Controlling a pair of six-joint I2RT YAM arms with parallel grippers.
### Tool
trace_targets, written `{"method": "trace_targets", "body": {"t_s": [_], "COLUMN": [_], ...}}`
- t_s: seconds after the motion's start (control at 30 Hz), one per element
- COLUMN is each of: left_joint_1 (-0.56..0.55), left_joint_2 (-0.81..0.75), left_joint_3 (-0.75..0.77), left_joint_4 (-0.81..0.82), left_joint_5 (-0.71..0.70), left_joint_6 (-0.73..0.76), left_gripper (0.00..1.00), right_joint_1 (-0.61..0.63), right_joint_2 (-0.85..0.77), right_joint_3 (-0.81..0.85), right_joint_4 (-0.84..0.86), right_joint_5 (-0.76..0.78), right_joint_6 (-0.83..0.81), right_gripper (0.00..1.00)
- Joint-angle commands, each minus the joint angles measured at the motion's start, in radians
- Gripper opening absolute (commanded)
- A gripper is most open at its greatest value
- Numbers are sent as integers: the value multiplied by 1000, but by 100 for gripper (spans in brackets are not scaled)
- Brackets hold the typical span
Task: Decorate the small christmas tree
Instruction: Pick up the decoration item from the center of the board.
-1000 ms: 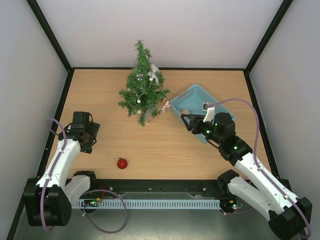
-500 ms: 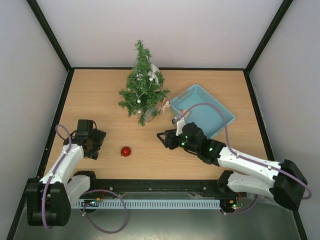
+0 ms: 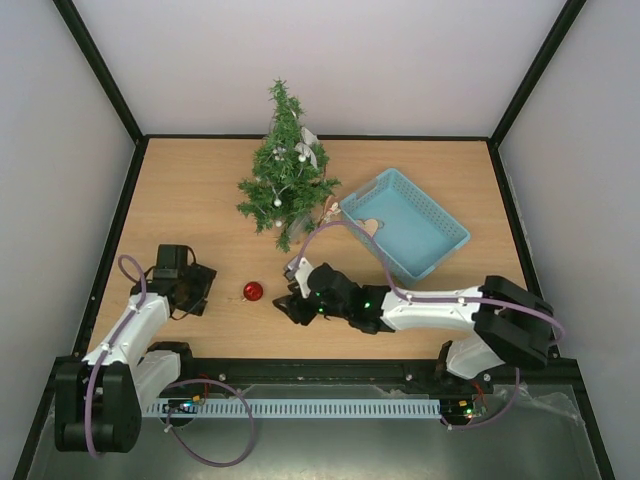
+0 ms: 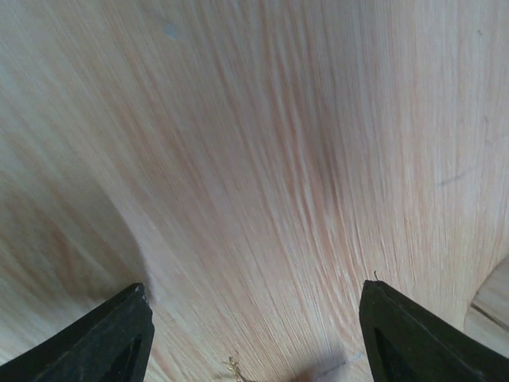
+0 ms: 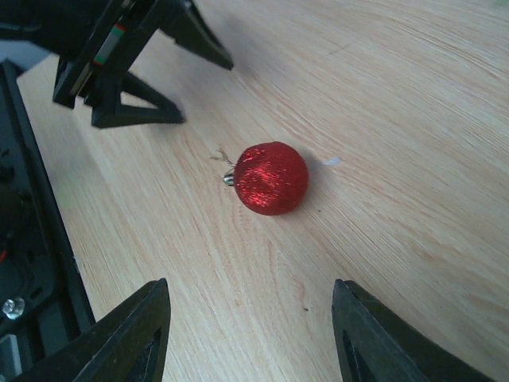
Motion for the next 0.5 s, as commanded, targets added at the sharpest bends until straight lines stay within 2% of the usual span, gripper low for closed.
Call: {"method": "trace_targets", "body": {"t_s": [0.0,0.23,0.47], "left_joint_1": [-9,-17,-27], "left_joint_2": [12,43,68], "left_joint_3": [-16,-22,-21], "left_joint_4": [74,103,134], "left_joint_5": [70,106,141], "left_joint_6": [-2,24,38], "left_gripper": [70,66,63], "right_joint_1": [22,22,22], "right_joint_2": [68,192,327], "right_joint_3": [43,91,183], "right_joint_4": [91,113,97], "right_joint_5": [-9,-62,6], "right_joint_6": [-200,-508,-685], "right_gripper": [54,61,66]}}
